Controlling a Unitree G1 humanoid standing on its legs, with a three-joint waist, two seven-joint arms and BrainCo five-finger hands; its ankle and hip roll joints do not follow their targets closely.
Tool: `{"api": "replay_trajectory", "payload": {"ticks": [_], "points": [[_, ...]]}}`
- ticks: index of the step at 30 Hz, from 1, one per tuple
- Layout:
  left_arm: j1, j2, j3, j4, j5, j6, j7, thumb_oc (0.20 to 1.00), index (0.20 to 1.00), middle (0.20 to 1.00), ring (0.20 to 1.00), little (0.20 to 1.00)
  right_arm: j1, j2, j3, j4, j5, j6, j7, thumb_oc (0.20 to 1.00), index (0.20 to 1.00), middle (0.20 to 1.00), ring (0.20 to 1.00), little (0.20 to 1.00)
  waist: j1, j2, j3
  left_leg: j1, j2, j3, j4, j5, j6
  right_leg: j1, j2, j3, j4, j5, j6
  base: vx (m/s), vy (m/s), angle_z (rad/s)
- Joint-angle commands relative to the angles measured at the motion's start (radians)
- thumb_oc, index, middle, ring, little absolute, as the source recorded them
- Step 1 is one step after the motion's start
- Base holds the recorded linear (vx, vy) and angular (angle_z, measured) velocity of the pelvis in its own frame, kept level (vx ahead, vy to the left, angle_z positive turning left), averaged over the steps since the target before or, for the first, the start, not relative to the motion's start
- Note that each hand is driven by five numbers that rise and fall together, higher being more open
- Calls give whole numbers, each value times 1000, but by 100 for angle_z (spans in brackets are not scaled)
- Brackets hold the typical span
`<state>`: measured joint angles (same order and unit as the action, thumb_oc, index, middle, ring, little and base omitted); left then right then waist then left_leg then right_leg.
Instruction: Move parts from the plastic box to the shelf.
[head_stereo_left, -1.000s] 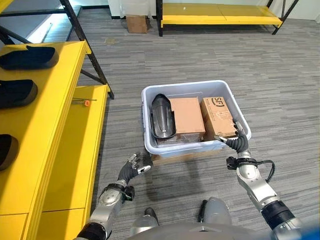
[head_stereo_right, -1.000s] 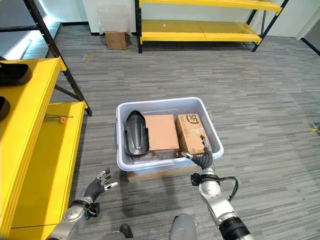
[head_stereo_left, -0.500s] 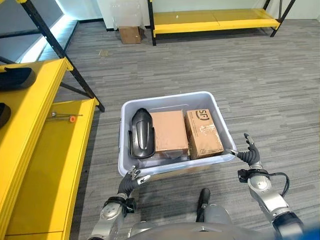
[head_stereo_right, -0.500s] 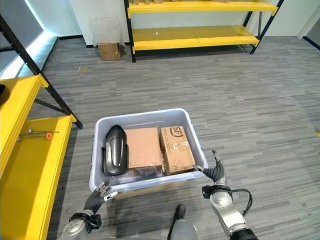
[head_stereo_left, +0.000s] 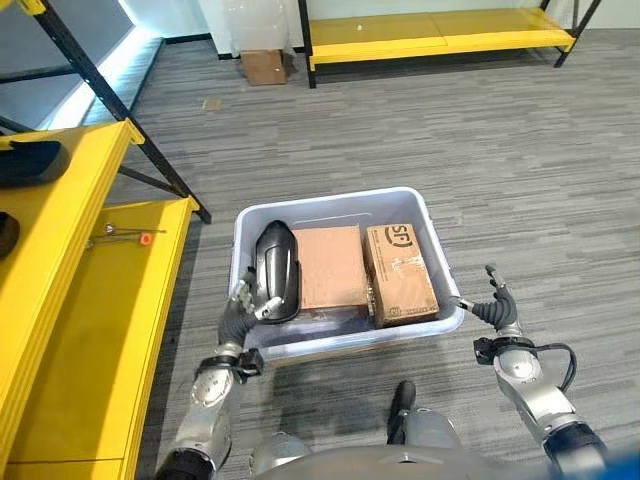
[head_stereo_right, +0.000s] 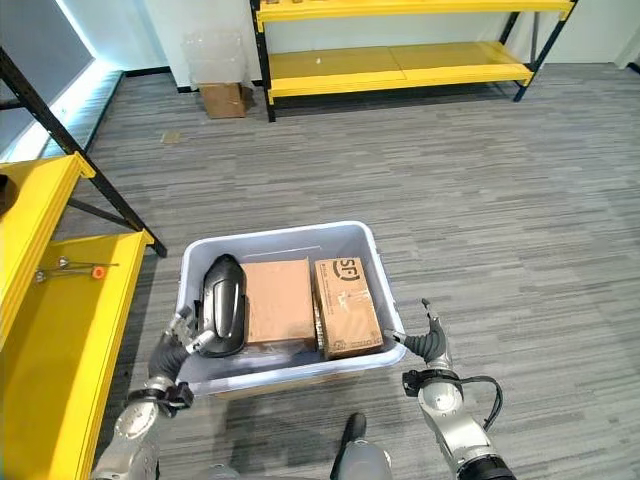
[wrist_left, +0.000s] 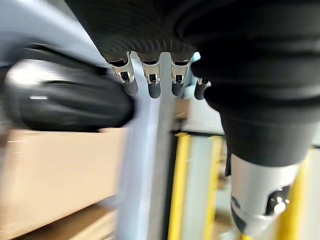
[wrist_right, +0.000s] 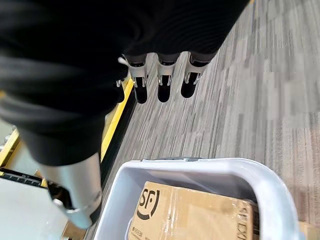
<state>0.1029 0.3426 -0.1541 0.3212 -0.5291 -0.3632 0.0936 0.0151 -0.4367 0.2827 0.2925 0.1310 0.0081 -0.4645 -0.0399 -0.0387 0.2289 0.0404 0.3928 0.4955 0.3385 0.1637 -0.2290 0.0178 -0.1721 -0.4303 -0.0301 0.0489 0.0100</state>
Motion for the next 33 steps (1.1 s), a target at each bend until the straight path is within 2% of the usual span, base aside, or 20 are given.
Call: {"api": "replay_trajectory", "payload": {"ticks": [1,3,5,10,16,17,20,25,29,32,33], "points": [[-10,27,25,-107,19,-58,55,1000,1000,1000,1000,1000,-14,-18,-3,-60,6,-41,-37,1000,1000,1000,1000,1000,-14,25,3,-2,-97,106,-242,8,80,88,24,-36,58,-62,65,74,181,24],[-11,36,22,-120,31,-49,67,1000,1000,1000,1000,1000,-11,-13,6,-57,16,-47,-52,1000,1000,1000,1000,1000,-17,25,0,7,-104,102,-253,-18,99,88,16,-36,76,-70,63,61,171,-2],[-25,47,18,-116,89,-23,104,1000,1000,1000,1000,1000,-6,5,11,-40,54,-53,-45,1000,1000,1000,1000,1000,-23,20,-11,37,-134,104,-285,-63,120,93,5,-41,79,-63,72,79,198,-28],[-25,59,-3,-144,131,5,106,1000,1000,1000,1000,1000,12,19,22,-58,12,-41,-4,1000,1000,1000,1000,1000,-26,9,-25,67,-175,97,-311,-113,142,103,-2,-29,61,-45,86,68,114,2],[-39,61,-34,-137,165,14,150,1000,1000,1000,1000,1000,9,20,53,-54,1,-43,-4,1000,1000,1000,1000,1000,-30,4,-27,74,-188,91,-323,-124,150,96,0,-14,59,-41,93,32,44,-2],[-53,61,-46,-132,167,43,167,1000,1000,1000,1000,1000,4,17,59,-50,-6,-48,-1,1000,1000,1000,1000,1000,-32,2,-26,74,-188,91,-326,-123,151,93,1,-12,59,-42,93,24,5,-5],[-77,56,-65,-114,170,80,223,1000,1000,1000,1000,1000,-4,11,70,-52,-13,-52,-4,1000,1000,1000,1000,1000,-36,0,-22,68,-184,93,-324,-122,151,85,4,-10,61,-44,93,7,-7,-7],[-157,-10,-81,36,158,226,425,1000,1000,1000,1000,1000,-39,3,101,-65,-16,-47,-28,1000,1000,1000,1000,1000,-45,-12,1,24,-158,97,-295,-120,146,41,10,-1,83,-55,86,-36,-44,-7],[-283,-46,-105,187,194,258,485,1000,1000,1000,1000,1000,-119,4,139,-59,-3,-82,-69,1000,1000,1000,1000,1000,-55,-24,64,-49,-110,101,-256,-107,129,-39,18,7,122,-74,74,-211,-107,-4],[-350,-74,-119,236,156,268,530,1000,1000,1000,1000,1000,-163,2,151,-78,1,-84,-80,1000,1000,1000,1000,1000,-69,-28,103,-76,-95,106,-251,-102,123,-92,25,16,142,-80,73,-180,-57,-17],[-399,-97,-114,275,108,281,576,1000,1000,1000,1000,1000,-200,7,163,-90,3,-70,-88,1000,1000,1000,1000,1000,-79,-32,123,-96,-89,106,-252,-96,114,-129,30,23,149,-80,75,-163,-53,-13]]}}
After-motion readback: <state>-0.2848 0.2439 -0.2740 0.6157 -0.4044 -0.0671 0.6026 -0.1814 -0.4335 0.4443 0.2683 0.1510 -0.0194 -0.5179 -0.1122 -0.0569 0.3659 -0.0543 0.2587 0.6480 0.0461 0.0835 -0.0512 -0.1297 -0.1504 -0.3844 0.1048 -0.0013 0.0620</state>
